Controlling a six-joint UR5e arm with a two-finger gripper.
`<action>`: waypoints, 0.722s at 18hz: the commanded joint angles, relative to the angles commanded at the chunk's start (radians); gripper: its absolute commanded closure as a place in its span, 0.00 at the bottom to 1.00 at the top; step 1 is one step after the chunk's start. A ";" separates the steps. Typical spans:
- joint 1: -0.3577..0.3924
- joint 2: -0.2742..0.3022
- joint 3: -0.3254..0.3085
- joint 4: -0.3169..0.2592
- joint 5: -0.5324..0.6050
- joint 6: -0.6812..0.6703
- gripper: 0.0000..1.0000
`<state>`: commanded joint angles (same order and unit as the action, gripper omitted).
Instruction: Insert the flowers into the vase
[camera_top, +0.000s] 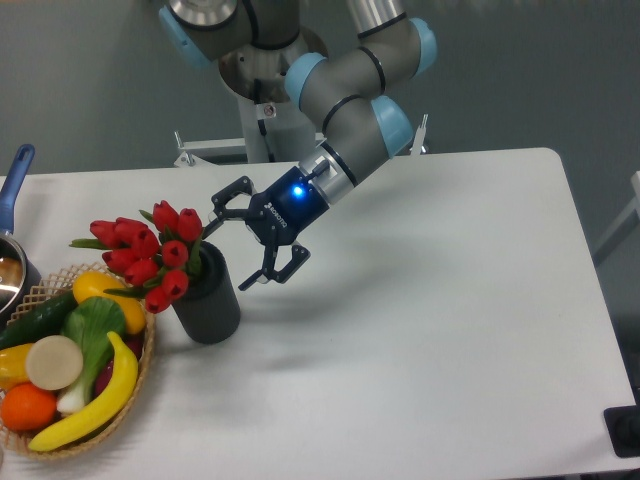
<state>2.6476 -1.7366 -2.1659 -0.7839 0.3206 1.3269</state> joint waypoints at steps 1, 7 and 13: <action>0.011 0.006 -0.005 0.000 0.000 0.000 0.00; 0.063 0.032 0.024 0.000 0.171 -0.002 0.00; 0.118 0.019 0.139 -0.002 0.446 -0.005 0.00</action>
<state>2.7657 -1.7180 -2.0266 -0.7854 0.7665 1.3223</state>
